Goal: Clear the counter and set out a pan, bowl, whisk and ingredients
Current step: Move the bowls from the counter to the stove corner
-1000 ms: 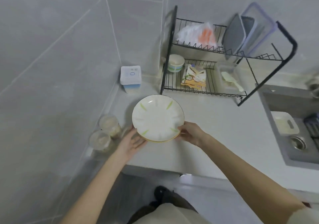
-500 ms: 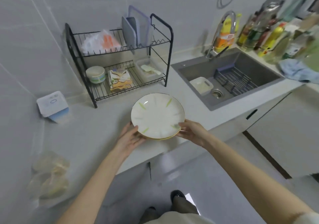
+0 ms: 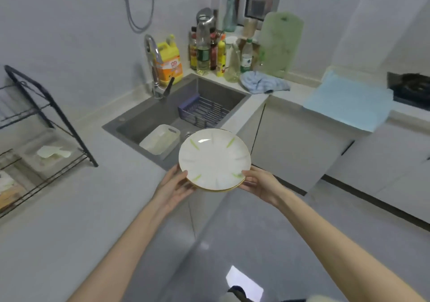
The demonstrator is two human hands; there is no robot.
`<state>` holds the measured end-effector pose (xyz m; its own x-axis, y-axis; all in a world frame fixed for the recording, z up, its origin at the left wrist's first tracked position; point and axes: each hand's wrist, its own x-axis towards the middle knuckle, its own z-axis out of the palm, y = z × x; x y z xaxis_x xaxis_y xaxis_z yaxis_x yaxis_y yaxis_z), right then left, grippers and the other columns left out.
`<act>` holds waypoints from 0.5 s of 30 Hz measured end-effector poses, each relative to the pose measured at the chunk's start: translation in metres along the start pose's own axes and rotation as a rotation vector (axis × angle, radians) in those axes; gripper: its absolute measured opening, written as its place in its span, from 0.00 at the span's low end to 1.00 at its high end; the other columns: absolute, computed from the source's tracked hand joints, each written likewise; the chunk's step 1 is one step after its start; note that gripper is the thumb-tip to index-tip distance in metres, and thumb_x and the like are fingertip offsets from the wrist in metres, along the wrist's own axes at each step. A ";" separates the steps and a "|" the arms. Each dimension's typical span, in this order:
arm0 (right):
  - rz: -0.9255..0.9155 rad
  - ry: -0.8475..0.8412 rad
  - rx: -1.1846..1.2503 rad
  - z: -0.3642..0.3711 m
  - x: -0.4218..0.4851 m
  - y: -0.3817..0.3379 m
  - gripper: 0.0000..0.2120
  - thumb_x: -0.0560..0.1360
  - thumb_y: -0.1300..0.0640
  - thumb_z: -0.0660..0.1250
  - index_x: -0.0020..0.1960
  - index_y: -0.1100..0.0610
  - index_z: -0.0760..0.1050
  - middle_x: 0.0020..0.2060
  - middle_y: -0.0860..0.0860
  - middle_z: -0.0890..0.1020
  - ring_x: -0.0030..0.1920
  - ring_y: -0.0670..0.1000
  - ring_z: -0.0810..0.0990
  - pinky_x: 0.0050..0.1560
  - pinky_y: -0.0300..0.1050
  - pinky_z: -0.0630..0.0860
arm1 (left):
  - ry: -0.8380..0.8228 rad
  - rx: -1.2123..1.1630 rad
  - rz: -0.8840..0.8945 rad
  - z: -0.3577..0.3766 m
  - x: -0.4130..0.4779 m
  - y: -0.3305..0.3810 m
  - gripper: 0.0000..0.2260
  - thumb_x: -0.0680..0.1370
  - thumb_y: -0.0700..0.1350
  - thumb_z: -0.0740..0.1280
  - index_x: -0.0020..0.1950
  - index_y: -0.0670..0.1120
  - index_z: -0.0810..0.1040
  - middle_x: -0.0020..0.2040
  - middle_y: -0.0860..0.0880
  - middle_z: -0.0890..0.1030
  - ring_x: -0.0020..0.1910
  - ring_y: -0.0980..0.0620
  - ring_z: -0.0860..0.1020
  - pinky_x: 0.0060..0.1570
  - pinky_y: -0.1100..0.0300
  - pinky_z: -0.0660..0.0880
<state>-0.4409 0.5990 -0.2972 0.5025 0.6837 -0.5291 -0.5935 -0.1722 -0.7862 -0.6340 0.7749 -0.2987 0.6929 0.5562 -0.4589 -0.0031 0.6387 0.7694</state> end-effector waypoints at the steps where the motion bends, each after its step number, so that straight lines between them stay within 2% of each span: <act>1: -0.025 0.021 0.005 -0.020 0.001 -0.011 0.16 0.75 0.66 0.66 0.63 0.60 0.75 0.48 0.57 0.84 0.45 0.54 0.83 0.48 0.45 0.82 | -0.019 -0.002 -0.013 0.023 0.015 -0.003 0.22 0.77 0.38 0.66 0.70 0.49 0.69 0.59 0.44 0.80 0.55 0.44 0.81 0.45 0.52 0.81; 4: -0.085 0.090 0.020 -0.077 0.002 -0.040 0.19 0.75 0.65 0.66 0.65 0.56 0.74 0.48 0.55 0.84 0.45 0.53 0.83 0.49 0.45 0.82 | -0.073 0.042 -0.019 0.087 0.053 -0.013 0.23 0.77 0.38 0.66 0.70 0.49 0.68 0.60 0.44 0.80 0.55 0.44 0.81 0.48 0.50 0.81; 8: -0.159 0.188 0.097 -0.149 0.000 -0.073 0.23 0.75 0.64 0.67 0.69 0.54 0.70 0.54 0.55 0.83 0.51 0.56 0.83 0.50 0.47 0.82 | -0.171 0.096 -0.042 0.173 0.090 -0.025 0.20 0.77 0.37 0.65 0.67 0.51 0.69 0.55 0.45 0.81 0.49 0.48 0.83 0.44 0.53 0.82; 11: -0.198 0.266 0.176 -0.196 -0.006 -0.092 0.26 0.75 0.64 0.68 0.71 0.54 0.68 0.56 0.56 0.82 0.54 0.57 0.82 0.54 0.50 0.80 | -0.245 0.140 -0.094 0.229 0.121 -0.036 0.22 0.78 0.37 0.65 0.71 0.48 0.66 0.56 0.42 0.80 0.53 0.44 0.81 0.47 0.51 0.81; 15: -0.241 0.379 0.272 -0.253 -0.015 -0.111 0.26 0.75 0.64 0.68 0.72 0.54 0.67 0.57 0.55 0.82 0.54 0.55 0.83 0.47 0.47 0.82 | -0.305 0.209 -0.152 0.300 0.160 -0.054 0.22 0.77 0.36 0.65 0.71 0.46 0.66 0.53 0.40 0.80 0.51 0.42 0.81 0.45 0.50 0.81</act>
<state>-0.2234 0.4285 -0.2832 0.8071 0.3681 -0.4616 -0.5495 0.1827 -0.8152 -0.3065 0.6705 -0.2804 0.8567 0.2597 -0.4457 0.2412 0.5620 0.7912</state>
